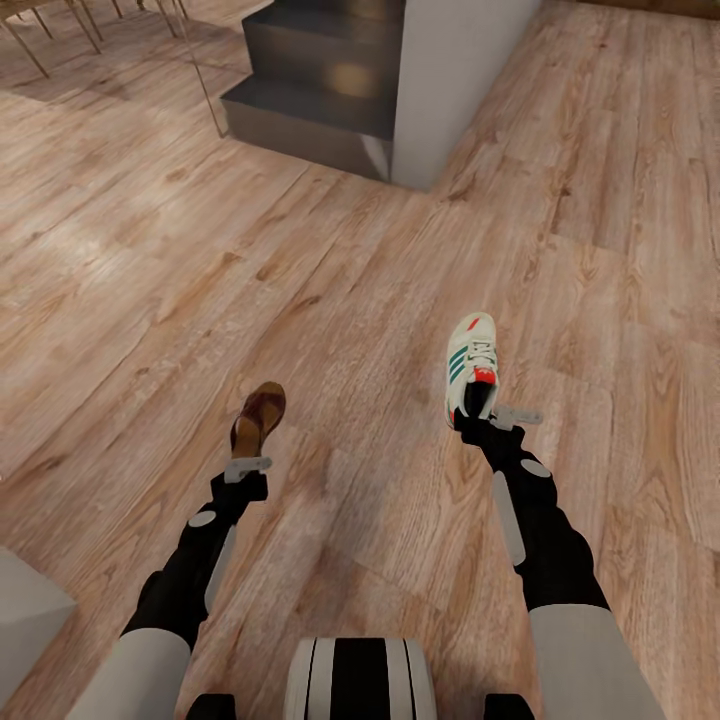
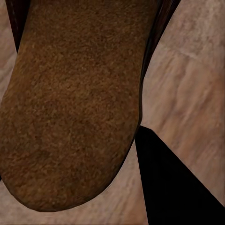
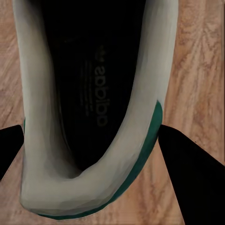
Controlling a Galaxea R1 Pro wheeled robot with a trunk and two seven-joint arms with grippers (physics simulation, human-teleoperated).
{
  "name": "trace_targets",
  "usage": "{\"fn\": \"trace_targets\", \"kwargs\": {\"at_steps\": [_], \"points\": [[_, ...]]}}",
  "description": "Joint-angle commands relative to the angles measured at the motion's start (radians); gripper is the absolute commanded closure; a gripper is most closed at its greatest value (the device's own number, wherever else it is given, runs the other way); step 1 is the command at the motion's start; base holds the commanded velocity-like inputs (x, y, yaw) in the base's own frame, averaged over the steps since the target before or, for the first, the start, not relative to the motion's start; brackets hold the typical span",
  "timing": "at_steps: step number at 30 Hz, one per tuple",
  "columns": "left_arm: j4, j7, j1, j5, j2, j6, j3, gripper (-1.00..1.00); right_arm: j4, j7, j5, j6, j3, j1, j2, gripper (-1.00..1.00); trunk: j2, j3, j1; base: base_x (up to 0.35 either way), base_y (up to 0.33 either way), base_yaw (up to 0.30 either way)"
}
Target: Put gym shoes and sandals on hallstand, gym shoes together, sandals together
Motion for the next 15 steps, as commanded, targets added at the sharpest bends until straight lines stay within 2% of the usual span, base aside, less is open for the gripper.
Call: {"fn": "trace_targets", "kwargs": {"at_steps": [1, 15], "points": [[-0.002, -0.004, 0.000, -0.013, 0.000, 0.007, 0.004, 1.00, -0.001, -0.003, -0.001, 0.005, -0.001, 0.000, 0.001, 1.00, 0.000, 0.005, 0.000, 0.000, 0.000, 0.000], [-0.004, -0.003, 0.000, -0.014, 0.000, 0.009, 0.004, 1.00, -0.003, -0.004, -0.001, 0.005, -0.001, 0.000, 0.001, 1.00, 0.003, 0.082, -0.007, 0.000, 0.000, 0.000]]}}
